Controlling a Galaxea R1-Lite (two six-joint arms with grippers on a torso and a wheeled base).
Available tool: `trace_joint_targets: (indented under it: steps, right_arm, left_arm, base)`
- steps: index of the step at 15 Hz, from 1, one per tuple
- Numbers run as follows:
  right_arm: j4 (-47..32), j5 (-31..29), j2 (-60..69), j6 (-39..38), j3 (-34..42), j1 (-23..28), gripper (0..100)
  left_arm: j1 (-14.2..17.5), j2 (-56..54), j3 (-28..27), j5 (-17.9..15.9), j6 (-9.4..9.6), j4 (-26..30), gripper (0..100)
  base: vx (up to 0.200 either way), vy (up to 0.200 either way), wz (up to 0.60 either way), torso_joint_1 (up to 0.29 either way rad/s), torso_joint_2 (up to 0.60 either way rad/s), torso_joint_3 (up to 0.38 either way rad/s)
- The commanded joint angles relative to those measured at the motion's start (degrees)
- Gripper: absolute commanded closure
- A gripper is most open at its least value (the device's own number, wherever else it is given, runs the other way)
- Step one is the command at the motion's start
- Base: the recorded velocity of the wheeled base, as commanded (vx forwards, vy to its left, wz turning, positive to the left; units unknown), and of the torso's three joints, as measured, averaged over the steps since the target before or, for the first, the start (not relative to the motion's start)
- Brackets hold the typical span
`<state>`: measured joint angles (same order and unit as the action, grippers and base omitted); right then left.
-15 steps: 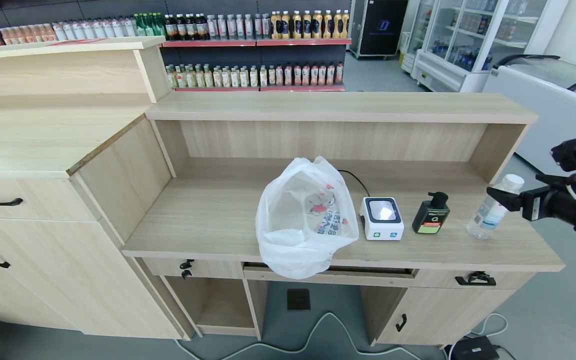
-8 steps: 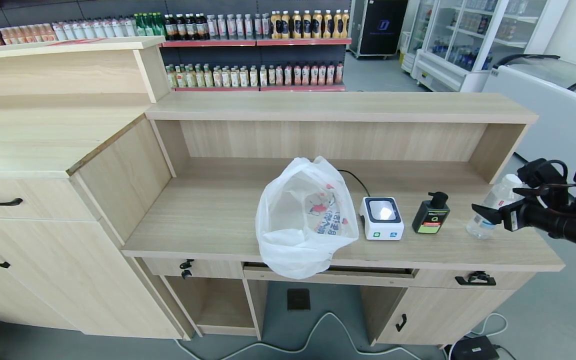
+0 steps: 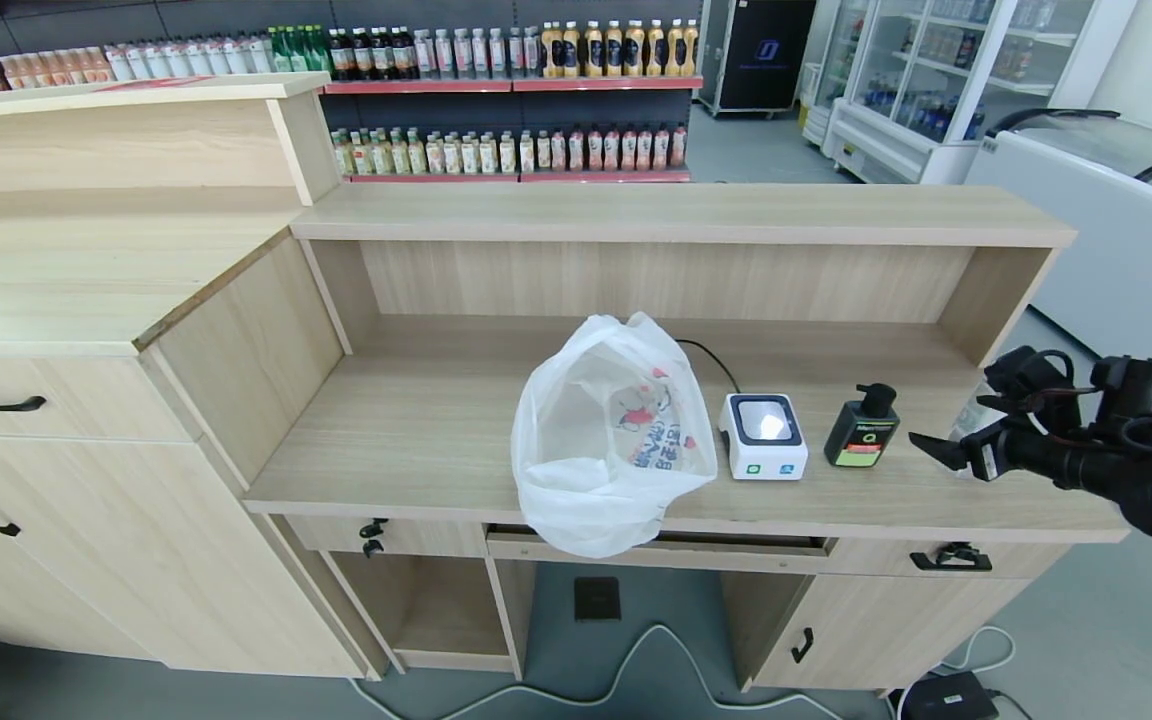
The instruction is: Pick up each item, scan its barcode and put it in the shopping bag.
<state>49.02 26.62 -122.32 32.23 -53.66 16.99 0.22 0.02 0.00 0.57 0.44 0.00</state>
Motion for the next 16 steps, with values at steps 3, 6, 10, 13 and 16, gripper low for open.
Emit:
trace_joint_targets:
  steps: [3,6,10,13,16]
  right_arm:
    - [0.0,2.6,-5.6,0.0,-6.1,-2.1,0]
    - [0.0,4.0,-8.7,0.2,-9.3,-3.1,0]
    - [0.0,4.9,-11.6,1.9,-11.4,-3.7,0]
    - [0.0,6.5,-13.1,2.0,-12.6,-5.0,0]
    - [0.0,9.3,-14.2,2.0,-13.7,-5.9,0]
  left_arm:
    - [0.0,0.0,0.0,0.0,0.0,0.0,100]
    - [0.0,0.0,0.0,0.0,0.0,0.0,100]
    - [0.0,0.0,0.0,0.0,0.0,0.0,100]
    - [0.0,0.0,0.0,0.0,0.0,0.0,100]
    - [0.0,0.0,0.0,0.0,0.0,0.0,100]
  base:
    - [0.0,0.0,0.0,0.0,0.0,0.0]
    - [0.0,0.0,0.0,0.0,0.0,0.0]
    - [0.0,0.0,0.0,0.0,0.0,0.0]
    - [0.0,0.0,0.0,0.0,0.0,0.0]
    - [0.0,0.0,0.0,0.0,0.0,0.0]
